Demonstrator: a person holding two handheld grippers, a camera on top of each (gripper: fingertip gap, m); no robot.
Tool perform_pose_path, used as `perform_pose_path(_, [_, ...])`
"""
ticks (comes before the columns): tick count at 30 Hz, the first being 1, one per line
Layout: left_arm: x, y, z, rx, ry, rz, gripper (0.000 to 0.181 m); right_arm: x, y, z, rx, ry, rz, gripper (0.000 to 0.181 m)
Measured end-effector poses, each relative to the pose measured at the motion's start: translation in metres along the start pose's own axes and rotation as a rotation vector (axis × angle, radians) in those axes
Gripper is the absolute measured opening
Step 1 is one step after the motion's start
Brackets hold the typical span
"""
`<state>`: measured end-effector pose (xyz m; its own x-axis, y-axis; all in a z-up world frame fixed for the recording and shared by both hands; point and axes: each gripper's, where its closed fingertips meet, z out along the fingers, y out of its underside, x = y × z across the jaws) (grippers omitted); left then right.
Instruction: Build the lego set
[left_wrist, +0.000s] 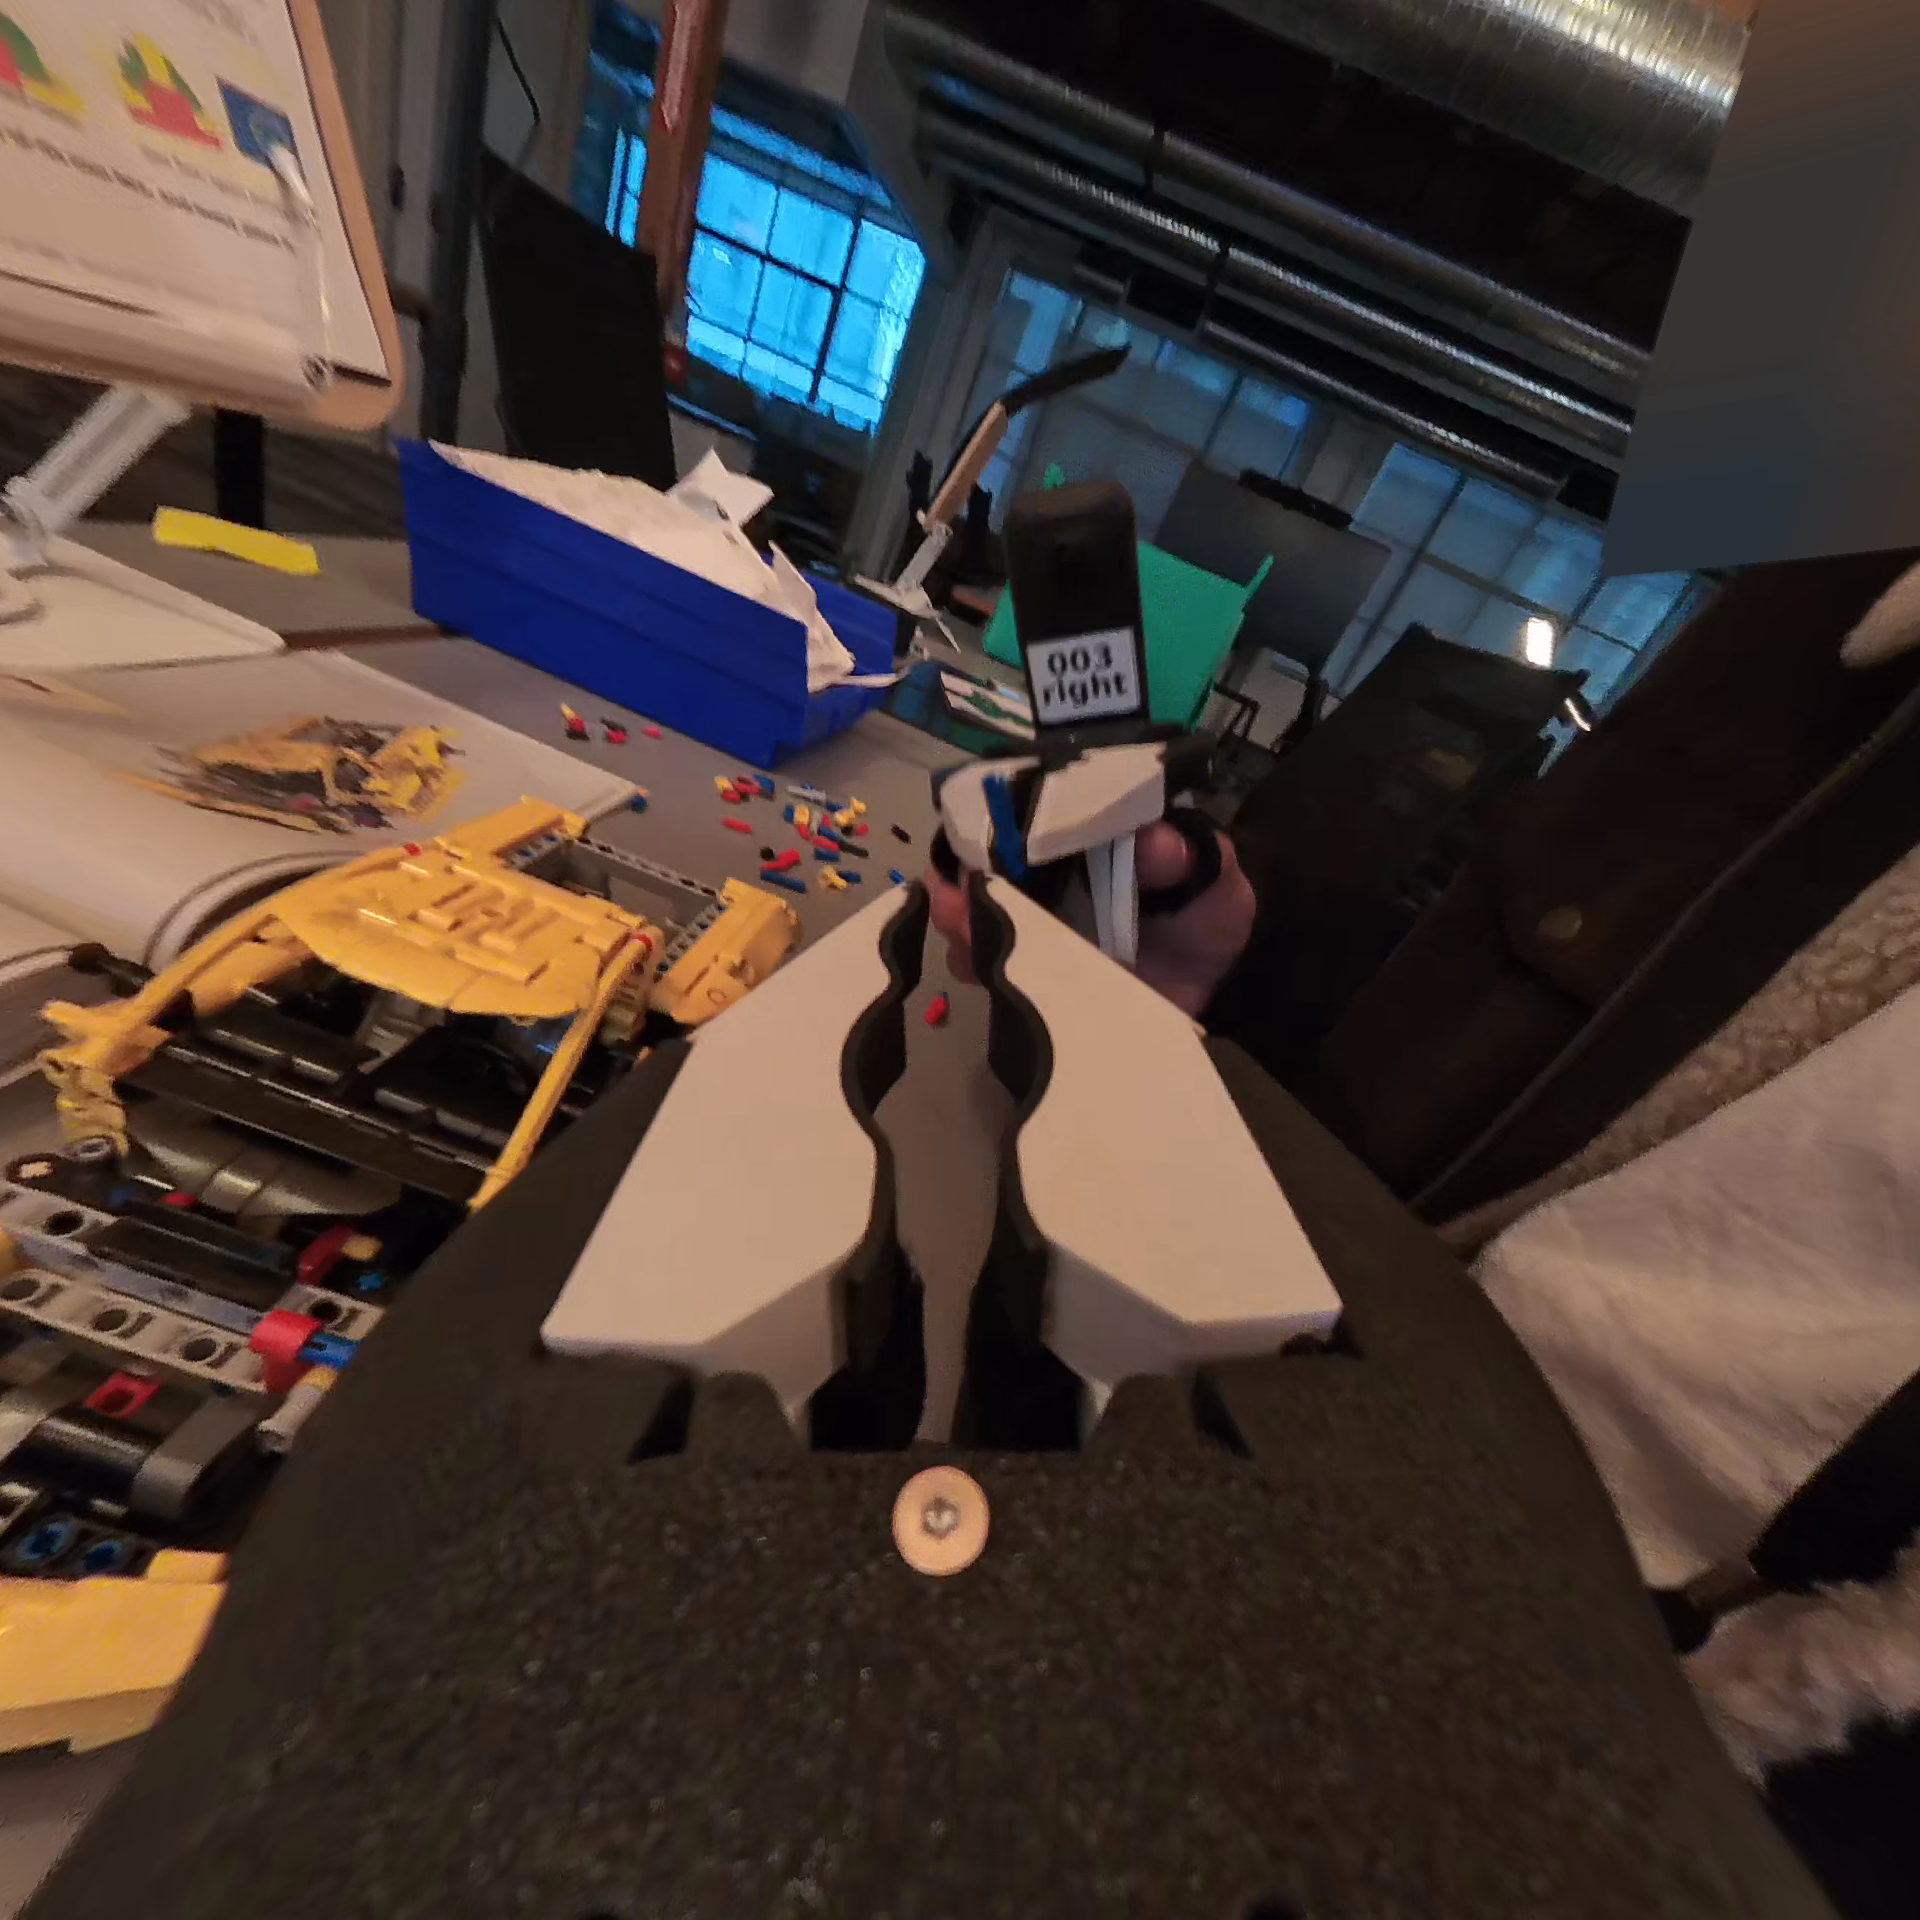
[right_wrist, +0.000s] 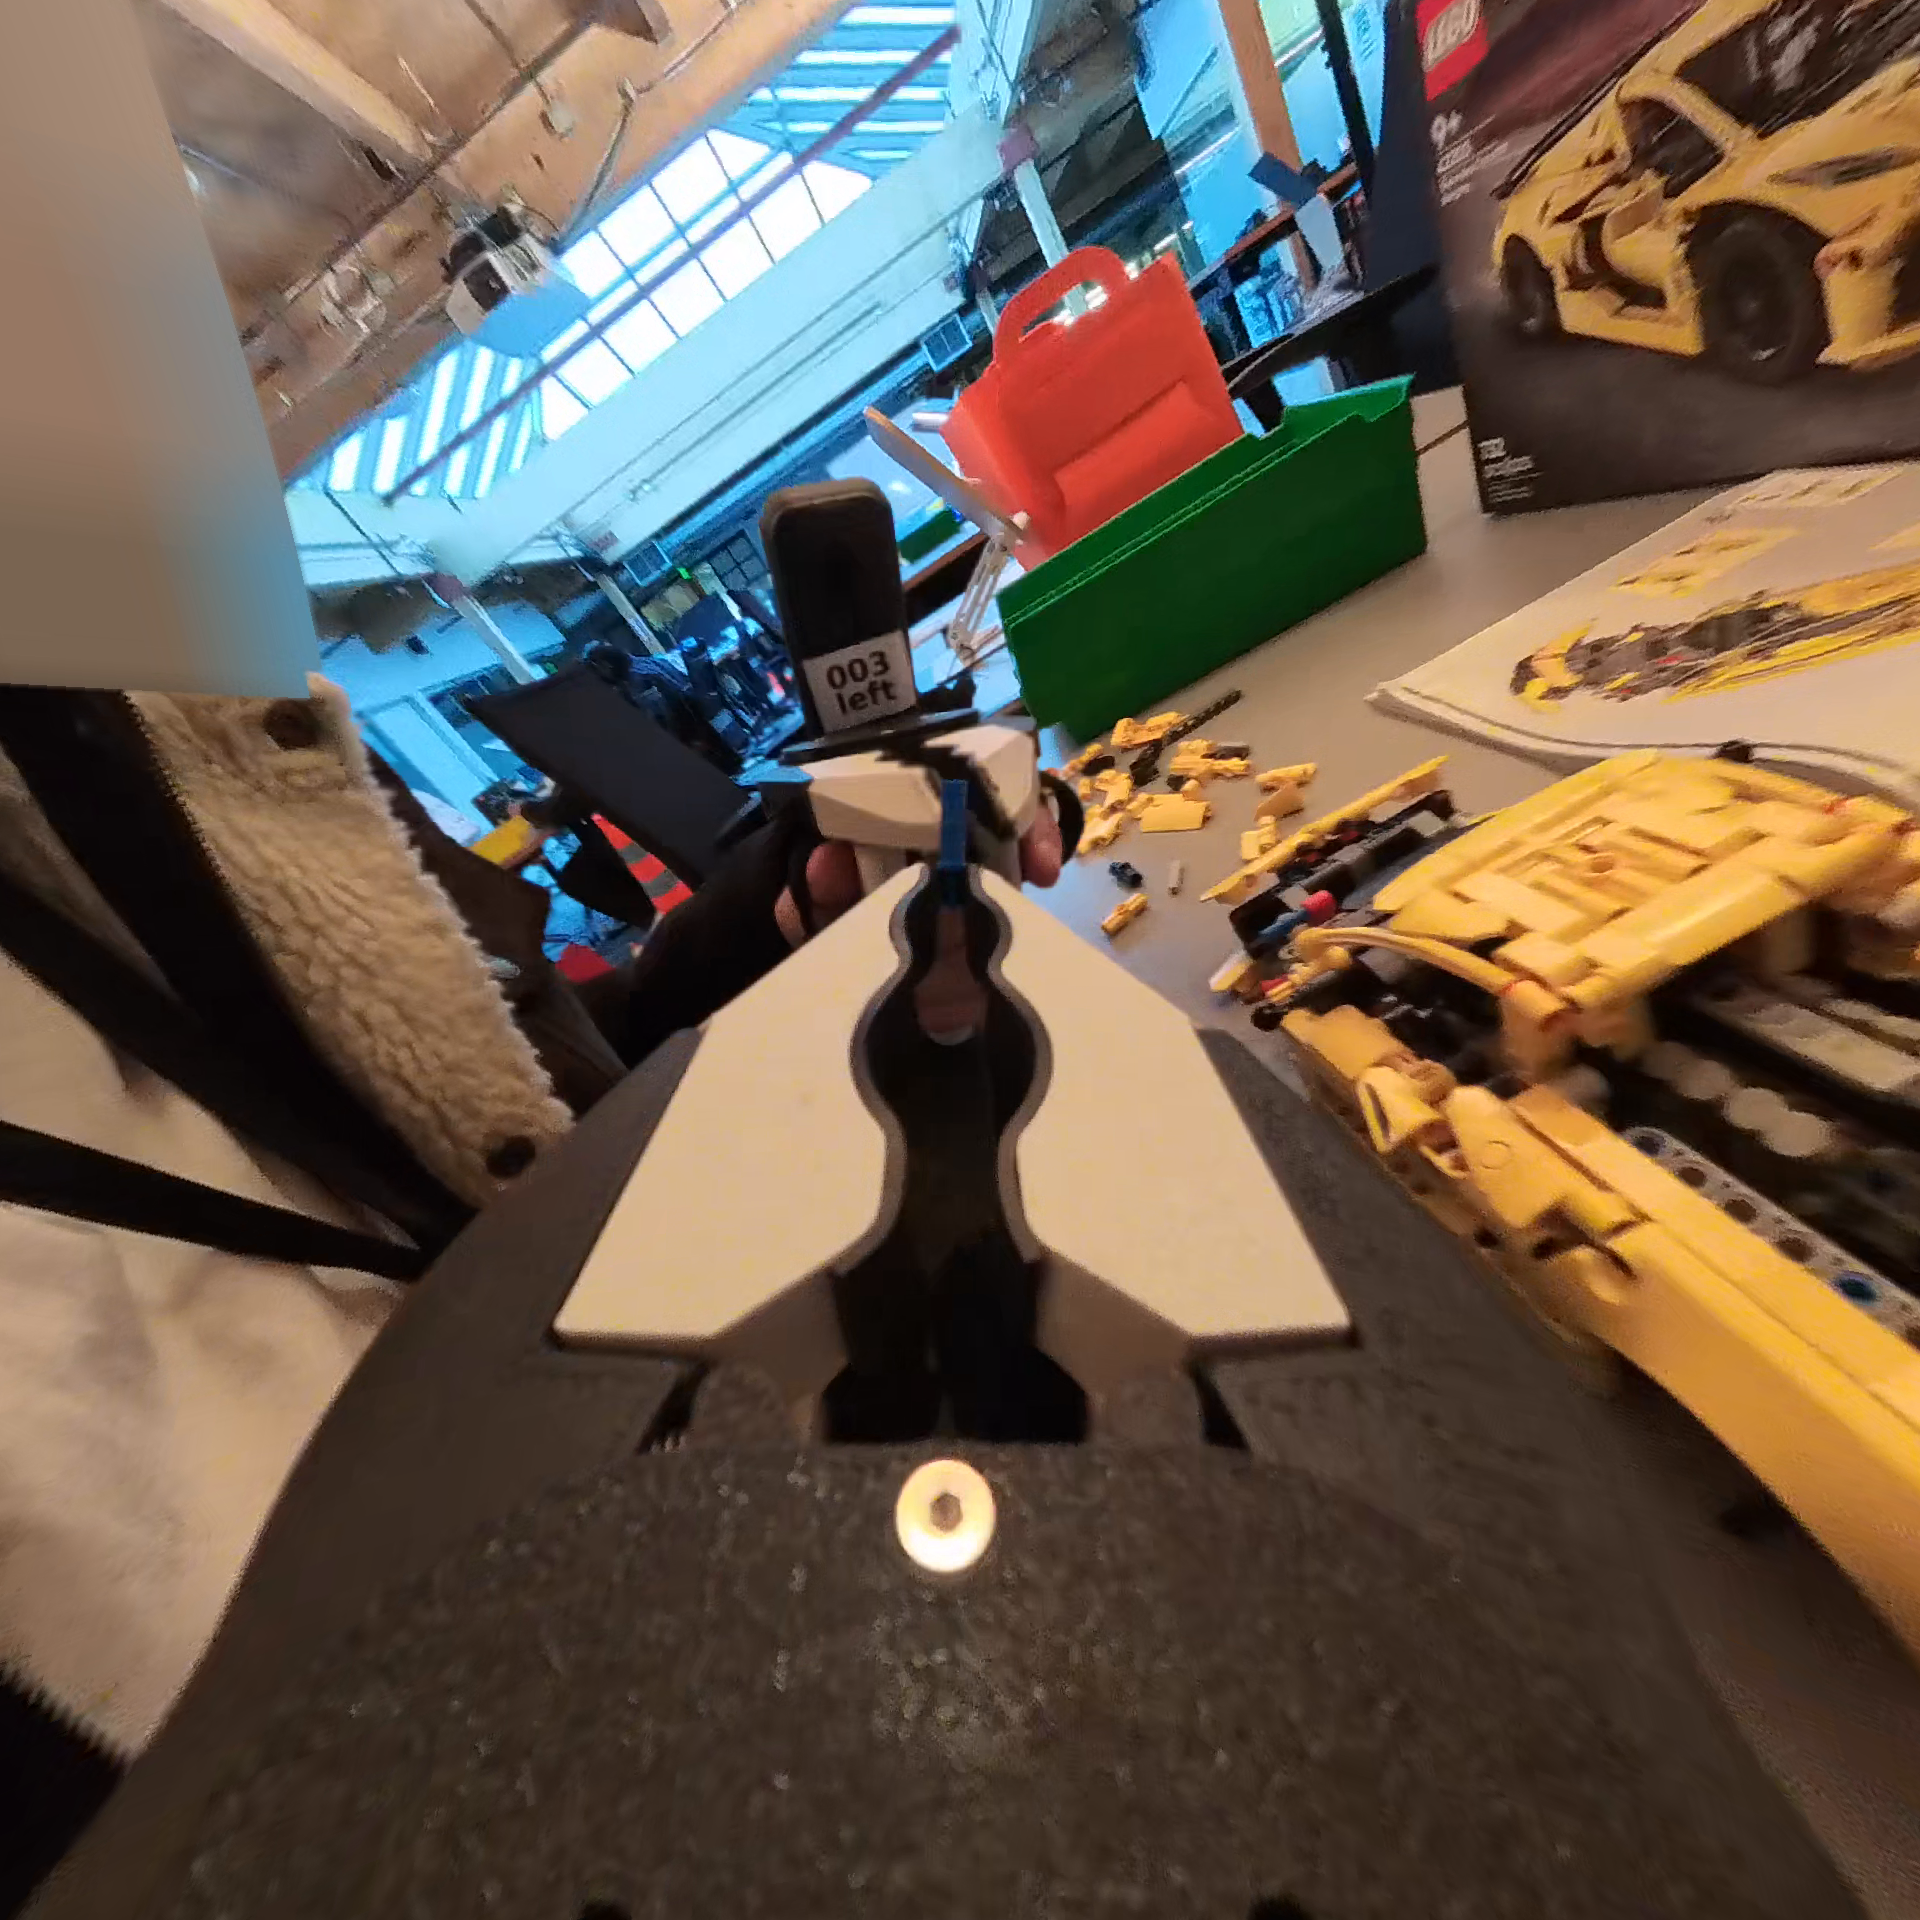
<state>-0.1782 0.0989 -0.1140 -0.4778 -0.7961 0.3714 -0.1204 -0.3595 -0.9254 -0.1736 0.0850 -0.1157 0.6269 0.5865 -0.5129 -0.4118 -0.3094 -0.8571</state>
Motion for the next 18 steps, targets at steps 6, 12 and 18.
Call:
perform_pose_path(6, [-0.002,-0.001,-0.001,0.001,0.012,-0.064,0.000,0.005,0.012,0.018,-0.062,0.044,-0.045,0.004])
perform_pose_path(12, [-0.004,0.009,0.003,-0.059,-0.031,0.003,0.000,0.003,0.015,0.022,-0.062,0.029,-0.037,0.004])
perform_pose_path(18, [-0.005,-0.001,-0.004,-0.003,-0.019,-0.022,0.000,0.012,0.020,0.020,-0.092,0.074,-0.044,0.003])
